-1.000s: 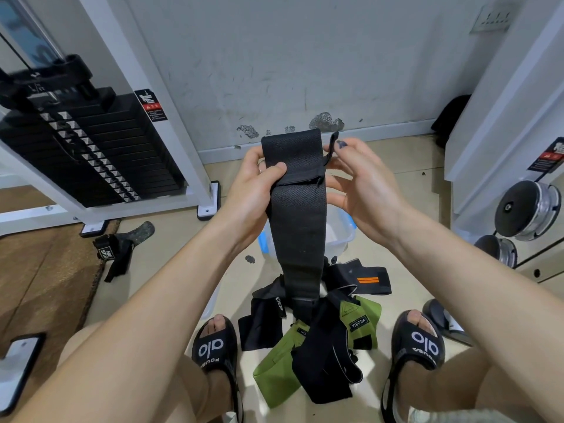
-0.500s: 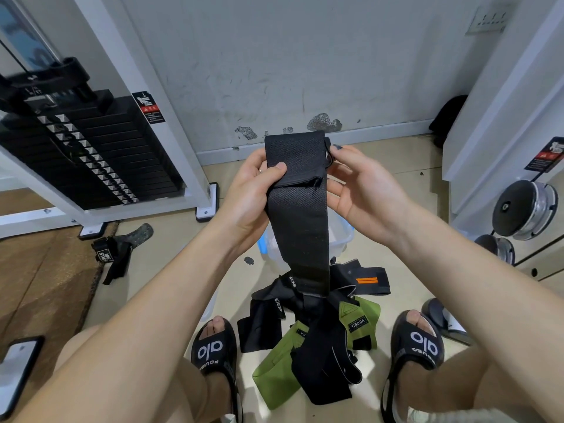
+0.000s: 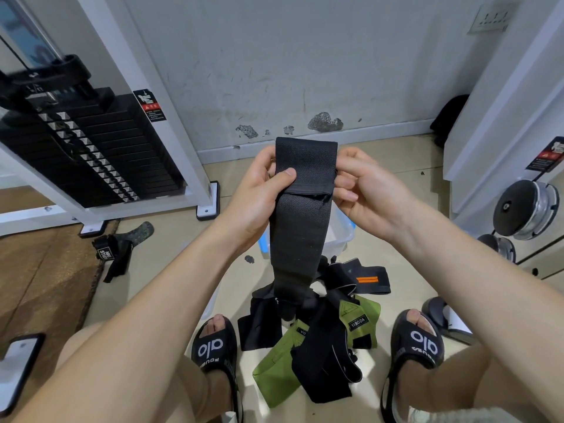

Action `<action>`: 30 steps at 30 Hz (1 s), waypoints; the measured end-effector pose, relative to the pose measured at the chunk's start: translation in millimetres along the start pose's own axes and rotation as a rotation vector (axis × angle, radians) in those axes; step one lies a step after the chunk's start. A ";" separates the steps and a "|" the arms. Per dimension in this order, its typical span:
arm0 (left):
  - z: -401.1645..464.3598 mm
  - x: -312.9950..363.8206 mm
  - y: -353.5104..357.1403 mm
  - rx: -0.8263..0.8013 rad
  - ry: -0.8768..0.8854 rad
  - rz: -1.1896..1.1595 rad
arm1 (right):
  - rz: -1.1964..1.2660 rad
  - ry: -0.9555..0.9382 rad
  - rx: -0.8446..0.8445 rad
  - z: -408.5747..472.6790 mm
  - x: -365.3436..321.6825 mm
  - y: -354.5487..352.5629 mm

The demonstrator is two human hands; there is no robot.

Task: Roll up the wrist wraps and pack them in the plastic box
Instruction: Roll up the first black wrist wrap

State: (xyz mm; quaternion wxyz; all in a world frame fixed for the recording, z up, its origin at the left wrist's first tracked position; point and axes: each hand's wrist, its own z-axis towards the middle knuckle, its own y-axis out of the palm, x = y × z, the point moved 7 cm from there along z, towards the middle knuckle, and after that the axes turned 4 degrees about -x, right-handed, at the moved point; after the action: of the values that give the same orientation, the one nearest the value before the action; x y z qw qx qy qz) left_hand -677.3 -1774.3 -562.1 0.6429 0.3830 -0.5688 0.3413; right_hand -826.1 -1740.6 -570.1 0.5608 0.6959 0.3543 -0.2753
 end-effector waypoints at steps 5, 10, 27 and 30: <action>1.3 -1.2 -2.9 0.016 0.018 0.093 | 0.050 0.028 -0.009 4.5 5.2 -3.8; 2.7 -1.4 -6.1 0.046 0.023 0.137 | 0.037 -0.037 0.001 3.2 2.9 -2.0; -0.9 -6.8 -3.0 0.057 -0.069 0.072 | -0.571 -0.353 0.080 -2.6 -14.3 -4.0; -0.7 -6.6 -3.8 0.069 -0.088 0.042 | -0.659 -0.380 0.013 -3.7 -17.1 2.1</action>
State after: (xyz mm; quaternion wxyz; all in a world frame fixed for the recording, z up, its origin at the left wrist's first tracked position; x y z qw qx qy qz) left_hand -674.4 -1775.5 -569.1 0.5964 0.4073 -0.5924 0.3569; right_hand -834.7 -1740.4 -554.7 0.4933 0.4846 0.4471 -0.5674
